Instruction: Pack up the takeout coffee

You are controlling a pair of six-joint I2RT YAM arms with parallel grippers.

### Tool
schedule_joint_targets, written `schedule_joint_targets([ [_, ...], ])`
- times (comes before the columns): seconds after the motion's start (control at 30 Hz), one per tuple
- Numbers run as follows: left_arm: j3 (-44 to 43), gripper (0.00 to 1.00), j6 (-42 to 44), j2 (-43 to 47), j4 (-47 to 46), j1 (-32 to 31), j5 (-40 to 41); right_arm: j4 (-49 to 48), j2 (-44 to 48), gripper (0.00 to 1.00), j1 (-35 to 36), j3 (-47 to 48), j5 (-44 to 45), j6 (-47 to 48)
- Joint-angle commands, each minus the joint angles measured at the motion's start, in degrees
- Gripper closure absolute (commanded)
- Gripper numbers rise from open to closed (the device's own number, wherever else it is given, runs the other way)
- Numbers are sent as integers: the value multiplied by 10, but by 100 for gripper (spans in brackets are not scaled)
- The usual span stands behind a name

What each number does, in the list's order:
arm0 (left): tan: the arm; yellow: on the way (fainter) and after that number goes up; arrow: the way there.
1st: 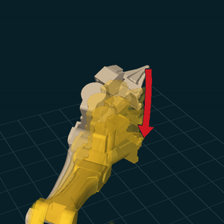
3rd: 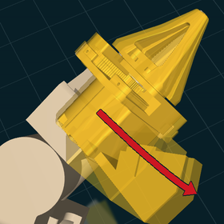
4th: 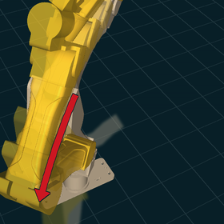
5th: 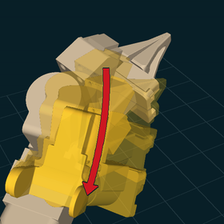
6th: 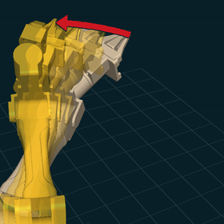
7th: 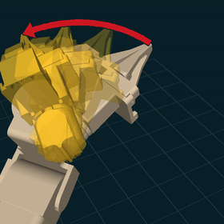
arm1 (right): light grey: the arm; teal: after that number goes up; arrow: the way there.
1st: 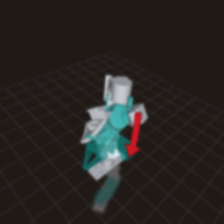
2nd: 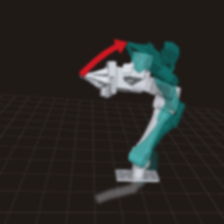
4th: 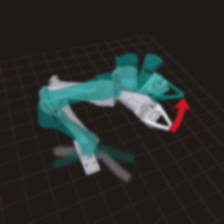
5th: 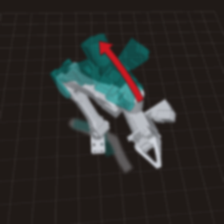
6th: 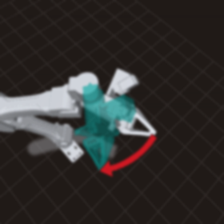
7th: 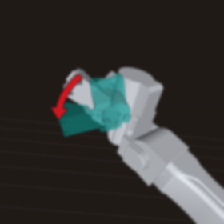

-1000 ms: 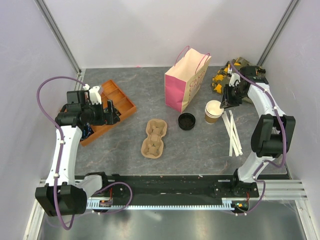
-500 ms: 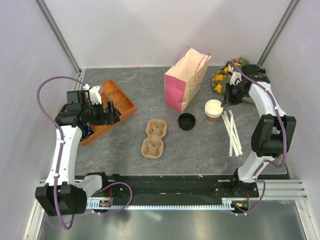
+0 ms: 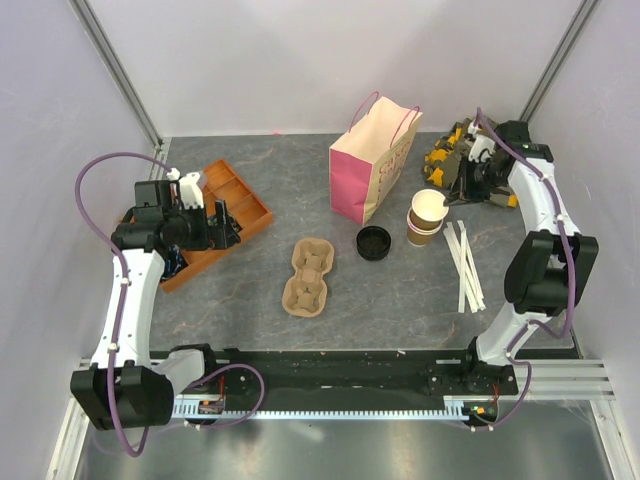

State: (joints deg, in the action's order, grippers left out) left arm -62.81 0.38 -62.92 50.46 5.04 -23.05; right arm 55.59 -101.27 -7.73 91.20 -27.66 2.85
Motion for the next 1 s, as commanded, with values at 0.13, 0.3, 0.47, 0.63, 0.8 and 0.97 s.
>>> schedule_joint_targets([
  [0.13,-23,0,2,2,-18,1,-29,40,47,100,-28,129,-76,-9],
  [0.3,-44,0,3,24,-32,1,-45,73,97,100,-26,84,-163,18],
  [0.47,-49,0,-19,36,-37,1,-89,116,168,100,3,-11,-184,77],
  [0.63,-33,0,-12,46,-48,1,-119,73,265,100,109,-121,-134,116],
  [0.8,-9,0,-10,68,-73,1,-136,39,262,100,242,-196,-98,136],
  [0.97,7,0,-31,104,-105,1,-158,-27,238,100,378,-238,-47,123],
])
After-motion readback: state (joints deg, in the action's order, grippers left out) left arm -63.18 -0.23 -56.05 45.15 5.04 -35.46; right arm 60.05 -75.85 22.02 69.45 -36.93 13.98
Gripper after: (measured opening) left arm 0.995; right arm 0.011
